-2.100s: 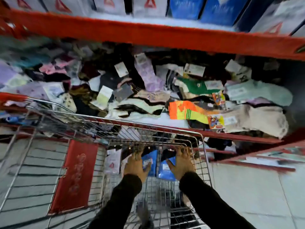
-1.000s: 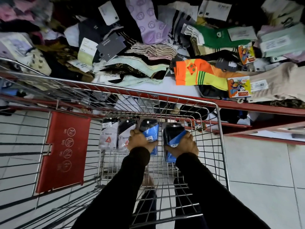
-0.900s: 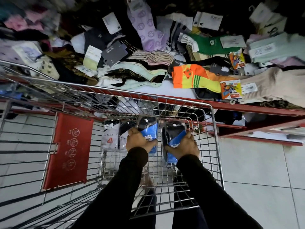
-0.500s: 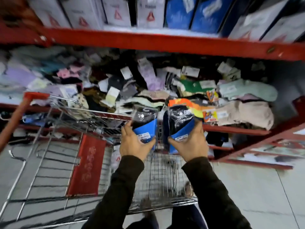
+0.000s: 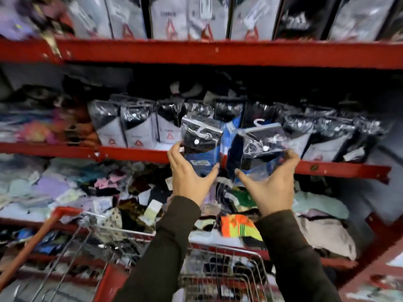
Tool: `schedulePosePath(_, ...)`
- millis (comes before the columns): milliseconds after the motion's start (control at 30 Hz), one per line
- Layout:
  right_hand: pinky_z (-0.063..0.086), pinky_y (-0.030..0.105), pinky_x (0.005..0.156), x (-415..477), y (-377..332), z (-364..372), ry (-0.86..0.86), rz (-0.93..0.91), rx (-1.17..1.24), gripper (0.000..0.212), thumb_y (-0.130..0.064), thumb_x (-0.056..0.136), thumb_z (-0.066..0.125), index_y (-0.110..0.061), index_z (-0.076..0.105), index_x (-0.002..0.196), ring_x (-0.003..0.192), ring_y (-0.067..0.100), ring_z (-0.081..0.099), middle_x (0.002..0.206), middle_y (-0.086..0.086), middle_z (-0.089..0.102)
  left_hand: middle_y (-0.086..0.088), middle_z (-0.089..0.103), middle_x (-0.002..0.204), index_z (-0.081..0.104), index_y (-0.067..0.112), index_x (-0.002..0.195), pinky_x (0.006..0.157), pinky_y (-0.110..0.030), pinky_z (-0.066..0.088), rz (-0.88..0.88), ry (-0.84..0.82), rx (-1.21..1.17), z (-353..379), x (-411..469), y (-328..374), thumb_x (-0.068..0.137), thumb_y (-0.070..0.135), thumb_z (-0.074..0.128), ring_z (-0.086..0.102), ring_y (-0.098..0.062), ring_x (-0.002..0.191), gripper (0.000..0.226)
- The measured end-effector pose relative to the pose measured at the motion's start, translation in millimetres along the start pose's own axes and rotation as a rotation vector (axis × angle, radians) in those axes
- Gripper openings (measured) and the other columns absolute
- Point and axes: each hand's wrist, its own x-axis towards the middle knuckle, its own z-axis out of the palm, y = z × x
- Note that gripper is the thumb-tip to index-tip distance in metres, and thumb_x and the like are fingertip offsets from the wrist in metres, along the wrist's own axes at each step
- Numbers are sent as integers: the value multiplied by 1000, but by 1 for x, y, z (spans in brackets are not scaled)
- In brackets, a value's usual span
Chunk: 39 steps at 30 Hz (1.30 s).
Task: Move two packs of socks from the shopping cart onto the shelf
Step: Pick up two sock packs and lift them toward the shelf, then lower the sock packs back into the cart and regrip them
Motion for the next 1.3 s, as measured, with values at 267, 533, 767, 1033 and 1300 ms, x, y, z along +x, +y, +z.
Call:
schedulePosePath(267, 33, 23, 103, 80, 14, 42, 37, 35, -91, 110, -38, 62, 94, 4, 28, 140, 131, 33, 44, 140, 20, 40, -12, 28, 151, 15, 15, 150, 115, -37, 39, -50, -171, 33, 69, 71, 13, 84, 39, 79, 35, -27, 140, 95)
schedulePosePath(533, 50, 41, 103, 78, 29, 66, -86, 66, -257, 88, -27, 93, 68, -3, 12, 156, 138, 32, 42, 152, 17, 32, -13, 43, 148, 28, 13, 150, 97, -40, 50, -161, -195, 255, 103, 69, 3, 87, 39, 74, 55, -31, 127, 82)
schedulePosePath(767, 14, 12, 115, 13, 31, 64, -50, 13, -95, 73, -15, 97, 54, -5, 12, 156, 147, 21, 22, 160, 13, 21, -7, 30, 160, 23, 18, 157, 117, -25, 32, -35, -242, 49, 72, 30, -30, 98, 22, 61, 36, -18, 144, 71)
schedulePosePath(1033, 36, 32, 108, -179, 79, 92, -585, 180, -165, 55, -21, 89, 66, -18, 38, 136, 129, 35, 43, 138, 14, 38, -12, 49, 137, 56, 10, 133, 108, -42, 46, -291, -357, 149, -20, -143, -168, 96, 10, 63, 51, -27, 128, 38)
schedulePosePath(1300, 29, 39, 117, -328, 129, 168, -1337, 520, -489, 81, -55, 100, 41, -16, 3, 160, 153, 36, 11, 166, 19, 3, -20, 62, 127, 63, 6, 124, 94, -38, 51, -925, -574, 407, -80, -270, -295, 90, 16, 72, 62, -36, 112, 37)
